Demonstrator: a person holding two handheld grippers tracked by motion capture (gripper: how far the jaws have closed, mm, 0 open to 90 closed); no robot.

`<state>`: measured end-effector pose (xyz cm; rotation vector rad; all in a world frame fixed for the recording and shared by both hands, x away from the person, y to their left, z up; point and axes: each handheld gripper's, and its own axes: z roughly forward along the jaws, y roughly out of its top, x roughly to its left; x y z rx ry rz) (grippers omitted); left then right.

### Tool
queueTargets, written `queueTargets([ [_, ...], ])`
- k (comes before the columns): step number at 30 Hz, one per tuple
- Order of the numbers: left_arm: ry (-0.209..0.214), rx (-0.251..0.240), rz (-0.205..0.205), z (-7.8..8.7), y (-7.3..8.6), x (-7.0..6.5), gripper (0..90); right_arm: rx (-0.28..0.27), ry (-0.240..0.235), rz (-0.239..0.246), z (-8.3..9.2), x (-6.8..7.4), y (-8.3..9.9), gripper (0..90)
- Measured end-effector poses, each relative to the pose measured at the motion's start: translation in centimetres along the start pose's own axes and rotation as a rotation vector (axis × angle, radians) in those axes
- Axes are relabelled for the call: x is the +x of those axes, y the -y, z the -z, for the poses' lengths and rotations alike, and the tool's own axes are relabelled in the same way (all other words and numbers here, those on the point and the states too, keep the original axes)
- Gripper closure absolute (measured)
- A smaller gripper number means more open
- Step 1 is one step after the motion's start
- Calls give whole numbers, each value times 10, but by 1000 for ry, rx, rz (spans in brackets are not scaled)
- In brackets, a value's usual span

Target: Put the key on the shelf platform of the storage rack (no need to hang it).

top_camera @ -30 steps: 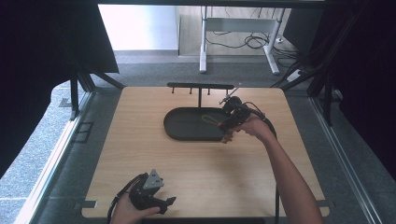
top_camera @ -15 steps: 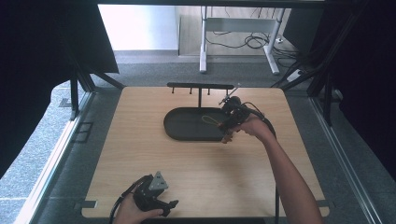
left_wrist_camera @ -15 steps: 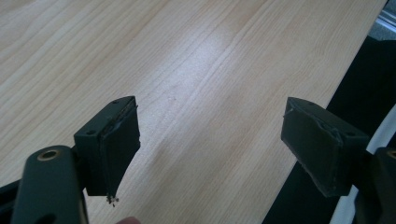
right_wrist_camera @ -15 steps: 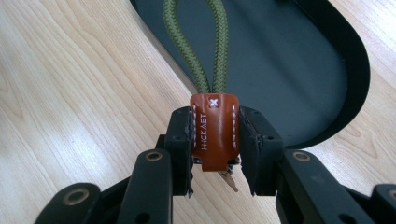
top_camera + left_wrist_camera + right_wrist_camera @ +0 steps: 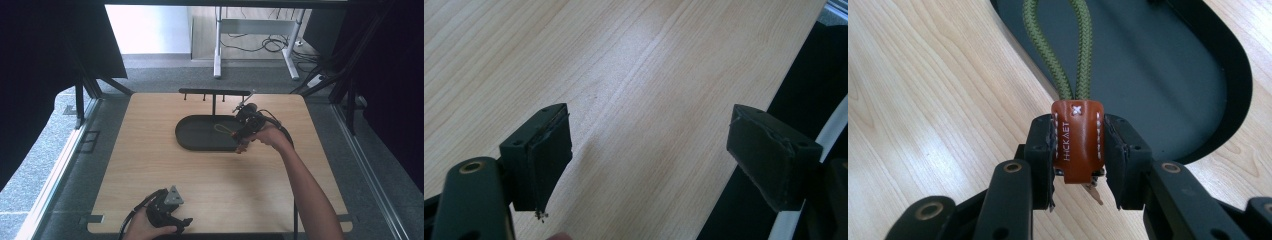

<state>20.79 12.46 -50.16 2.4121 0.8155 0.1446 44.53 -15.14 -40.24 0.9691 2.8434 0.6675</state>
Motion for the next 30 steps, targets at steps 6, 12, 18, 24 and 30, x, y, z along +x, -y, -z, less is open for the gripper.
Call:
queueTargets([
  [6,-8,2,5,1,1,2,186,-3,-6,4,-2,0,-1,668],
  [12,1,13,-1,-1,1,1,186,-7,-4,-5,-2,-2,-1,668],
  [18,4,15,0,-3,1,0,186,-11,-3,-11,-3,-4,-2,668],
  [24,1,19,-7,-2,1,1,186,-16,-2,-20,-6,-6,-7,669],
  [30,1,20,-3,-1,1,1,186,-18,-2,-21,-9,-6,-13,669],
])
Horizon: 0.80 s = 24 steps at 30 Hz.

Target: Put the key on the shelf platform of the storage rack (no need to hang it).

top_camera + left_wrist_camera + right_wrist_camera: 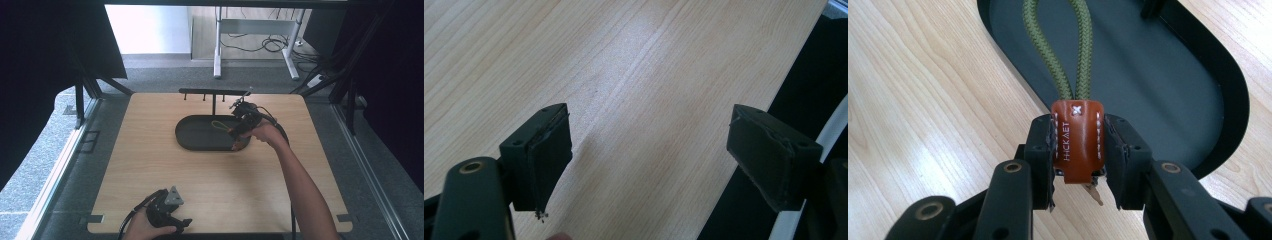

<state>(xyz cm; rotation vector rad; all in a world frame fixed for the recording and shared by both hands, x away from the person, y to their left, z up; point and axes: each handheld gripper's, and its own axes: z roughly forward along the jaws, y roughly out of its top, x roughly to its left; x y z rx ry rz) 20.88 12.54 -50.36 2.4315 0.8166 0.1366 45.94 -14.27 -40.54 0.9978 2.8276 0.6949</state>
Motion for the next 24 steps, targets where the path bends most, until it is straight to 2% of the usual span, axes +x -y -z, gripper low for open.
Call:
queueTargets([
  [17,-7,-5,0,4,1,1,187,6,34,-24,-9,-16,-11,669],
  [24,-9,-10,4,6,2,3,187,-24,43,-46,-3,-23,-18,669],
])
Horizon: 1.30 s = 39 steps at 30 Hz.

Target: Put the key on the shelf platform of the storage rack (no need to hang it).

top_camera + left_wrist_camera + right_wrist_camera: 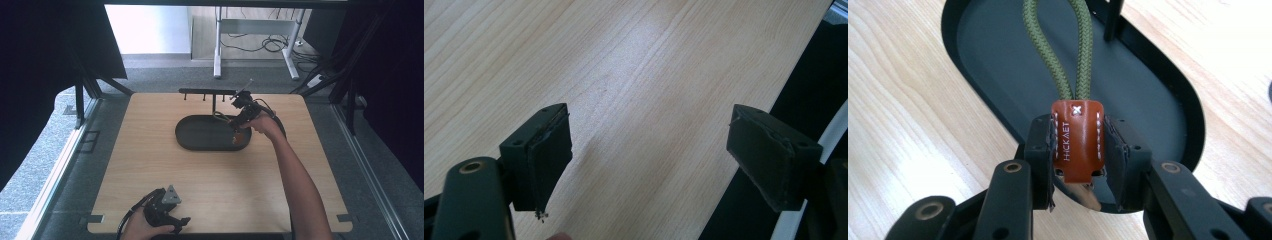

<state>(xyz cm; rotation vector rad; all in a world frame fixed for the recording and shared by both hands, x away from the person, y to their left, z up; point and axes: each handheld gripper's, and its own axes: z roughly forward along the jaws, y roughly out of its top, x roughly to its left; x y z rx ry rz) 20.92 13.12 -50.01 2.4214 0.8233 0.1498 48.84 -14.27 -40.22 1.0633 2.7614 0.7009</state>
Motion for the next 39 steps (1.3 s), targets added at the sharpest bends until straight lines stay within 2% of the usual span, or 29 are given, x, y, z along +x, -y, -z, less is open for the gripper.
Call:
queueTargets([
  [7,0,-7,7,0,0,0,187,7,12,-5,-7,-5,1,668],
  [17,3,-5,8,-1,0,0,187,66,20,-20,-37,-9,18,655],
  [22,2,1,6,-1,0,1,187,87,27,-26,-48,-11,26,581],
  [32,2,-2,10,-2,0,0,187,43,22,-35,-34,-7,33,533],
  [39,-1,4,4,-2,0,0,187,-25,2,-14,-15,2,41,525],
])
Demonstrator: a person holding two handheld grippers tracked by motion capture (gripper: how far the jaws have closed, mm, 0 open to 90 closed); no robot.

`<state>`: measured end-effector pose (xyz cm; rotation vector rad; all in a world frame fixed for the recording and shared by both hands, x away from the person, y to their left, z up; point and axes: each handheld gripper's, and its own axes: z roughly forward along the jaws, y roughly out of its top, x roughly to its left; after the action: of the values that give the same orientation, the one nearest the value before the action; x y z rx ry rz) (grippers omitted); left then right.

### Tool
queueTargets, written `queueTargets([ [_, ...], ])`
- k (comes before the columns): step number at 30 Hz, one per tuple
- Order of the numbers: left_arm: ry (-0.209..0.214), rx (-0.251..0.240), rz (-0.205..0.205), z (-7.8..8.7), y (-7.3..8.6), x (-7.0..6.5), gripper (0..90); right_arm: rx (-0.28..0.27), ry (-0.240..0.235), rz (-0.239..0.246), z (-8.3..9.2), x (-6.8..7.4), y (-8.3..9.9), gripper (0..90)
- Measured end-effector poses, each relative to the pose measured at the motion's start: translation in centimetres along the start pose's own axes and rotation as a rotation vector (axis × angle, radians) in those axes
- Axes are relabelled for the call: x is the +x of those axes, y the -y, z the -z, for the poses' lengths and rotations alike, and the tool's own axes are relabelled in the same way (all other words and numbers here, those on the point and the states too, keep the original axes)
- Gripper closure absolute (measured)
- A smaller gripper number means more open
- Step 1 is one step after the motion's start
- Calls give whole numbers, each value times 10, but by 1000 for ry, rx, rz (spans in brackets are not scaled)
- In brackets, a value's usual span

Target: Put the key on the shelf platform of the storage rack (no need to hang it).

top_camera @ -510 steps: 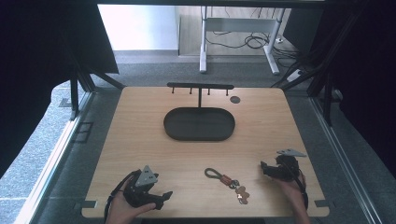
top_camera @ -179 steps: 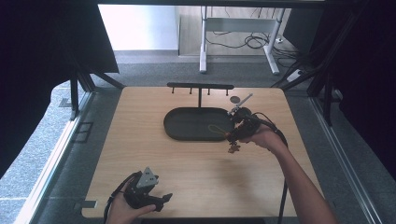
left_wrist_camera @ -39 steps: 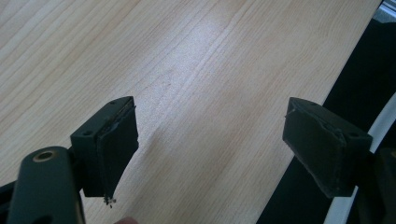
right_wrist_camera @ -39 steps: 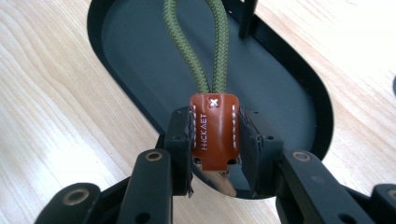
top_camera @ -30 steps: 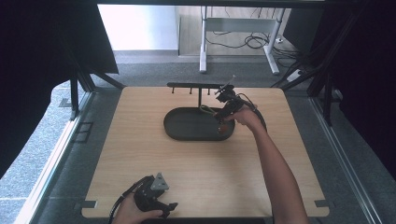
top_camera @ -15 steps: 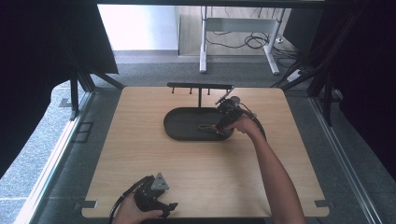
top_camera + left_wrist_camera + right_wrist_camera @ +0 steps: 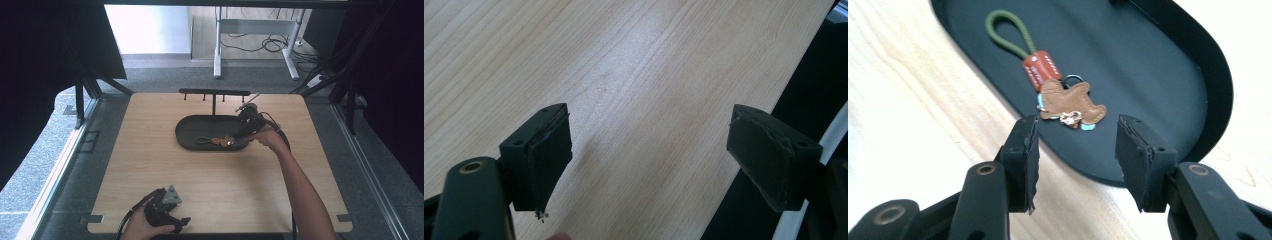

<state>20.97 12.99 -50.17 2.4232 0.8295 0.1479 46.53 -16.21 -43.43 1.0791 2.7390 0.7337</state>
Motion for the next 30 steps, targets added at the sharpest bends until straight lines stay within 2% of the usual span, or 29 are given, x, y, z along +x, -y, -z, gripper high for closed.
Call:
queueTargets([
  [7,-6,-7,2,1,-1,-1,187,-73,-15,10,22,10,15,507],
  [14,-9,-7,4,2,0,0,187,-128,-18,21,39,17,43,482],
  [21,-15,-12,8,3,0,1,187,-177,-13,-13,52,19,82,473],
  [30,-18,-15,17,3,1,2,188,-248,14,-58,60,22,145,466],
])
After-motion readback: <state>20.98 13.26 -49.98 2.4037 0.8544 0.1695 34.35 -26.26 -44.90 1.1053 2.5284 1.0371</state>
